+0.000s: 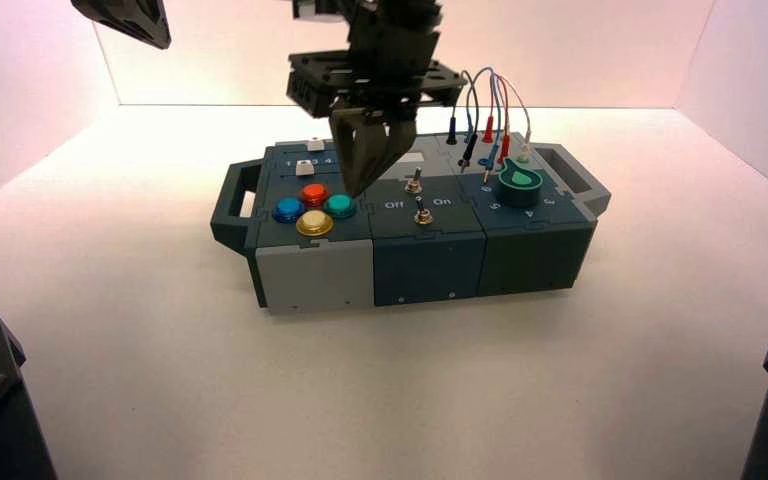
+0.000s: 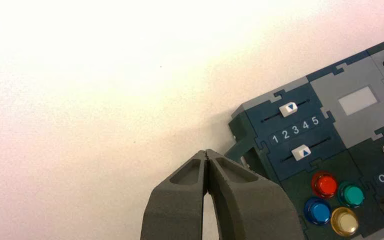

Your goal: Push the green button with the right gripper.

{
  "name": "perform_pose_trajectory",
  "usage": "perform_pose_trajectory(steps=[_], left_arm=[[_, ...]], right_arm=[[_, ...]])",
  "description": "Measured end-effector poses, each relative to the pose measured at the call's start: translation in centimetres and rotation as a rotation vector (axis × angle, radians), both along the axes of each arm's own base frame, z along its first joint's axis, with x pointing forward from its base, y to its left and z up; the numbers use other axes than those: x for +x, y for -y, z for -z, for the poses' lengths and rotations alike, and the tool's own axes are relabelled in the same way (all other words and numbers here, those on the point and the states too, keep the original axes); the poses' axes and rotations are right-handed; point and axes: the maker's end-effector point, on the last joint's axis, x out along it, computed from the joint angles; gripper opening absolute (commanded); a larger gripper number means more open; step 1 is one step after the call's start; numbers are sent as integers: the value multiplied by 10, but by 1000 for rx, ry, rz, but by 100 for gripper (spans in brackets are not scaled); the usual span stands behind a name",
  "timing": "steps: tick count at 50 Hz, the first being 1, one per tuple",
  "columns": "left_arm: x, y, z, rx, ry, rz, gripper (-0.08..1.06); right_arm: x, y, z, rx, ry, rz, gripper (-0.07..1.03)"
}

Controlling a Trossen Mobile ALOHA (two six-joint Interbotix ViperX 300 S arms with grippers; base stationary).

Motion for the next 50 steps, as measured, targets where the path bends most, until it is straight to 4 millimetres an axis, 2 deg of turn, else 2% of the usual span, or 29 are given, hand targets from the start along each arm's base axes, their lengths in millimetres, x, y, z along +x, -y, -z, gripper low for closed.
perform_pose_trajectory(steps=[50], left_arm=[[0, 0, 2, 2, -6, 0, -3]], right_arm=[[12, -15, 14, -8, -11, 2, -2]])
